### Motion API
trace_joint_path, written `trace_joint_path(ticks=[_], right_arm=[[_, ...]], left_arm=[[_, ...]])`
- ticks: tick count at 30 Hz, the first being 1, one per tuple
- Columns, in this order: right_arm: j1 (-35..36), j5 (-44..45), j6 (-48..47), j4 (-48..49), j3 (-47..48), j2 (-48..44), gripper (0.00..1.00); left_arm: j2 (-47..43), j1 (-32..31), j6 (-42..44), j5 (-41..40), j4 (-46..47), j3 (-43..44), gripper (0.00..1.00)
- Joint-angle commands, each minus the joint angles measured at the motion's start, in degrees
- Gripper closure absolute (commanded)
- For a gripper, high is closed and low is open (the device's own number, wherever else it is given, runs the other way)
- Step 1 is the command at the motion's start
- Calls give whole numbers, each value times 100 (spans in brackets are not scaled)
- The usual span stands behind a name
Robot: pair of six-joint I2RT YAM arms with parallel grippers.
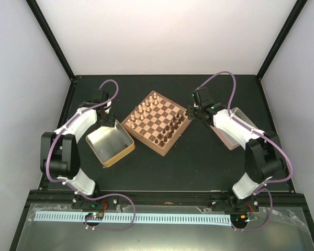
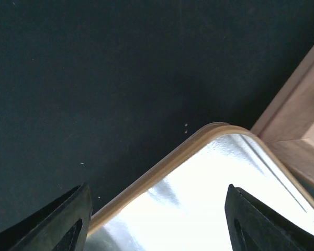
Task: Set up the chess pieces on the board
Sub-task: Adjust the storage box at the center of the board.
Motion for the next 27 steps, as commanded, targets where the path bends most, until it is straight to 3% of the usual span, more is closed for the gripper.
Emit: trace_joint_path(ticks=[1, 8, 16, 19, 27], right_arm=[[-14, 841, 357, 24, -159, -373, 69], [-12, 1212, 311, -167, 38, -288, 73], [-14, 1341, 120, -416, 426, -75, 75], [-10, 1279, 70, -523, 574, 28, 75], [-14, 1097, -13, -509, 602, 110, 75]], left_arm=[[373, 196, 540, 11, -330, 386, 30], [1203, 431, 270, -93, -730, 869, 49], [1409, 567, 181, -356, -938, 918, 74], [1351, 611, 106, -577, -1056, 860, 80], [908, 667, 1, -1178, -1185, 400, 81]])
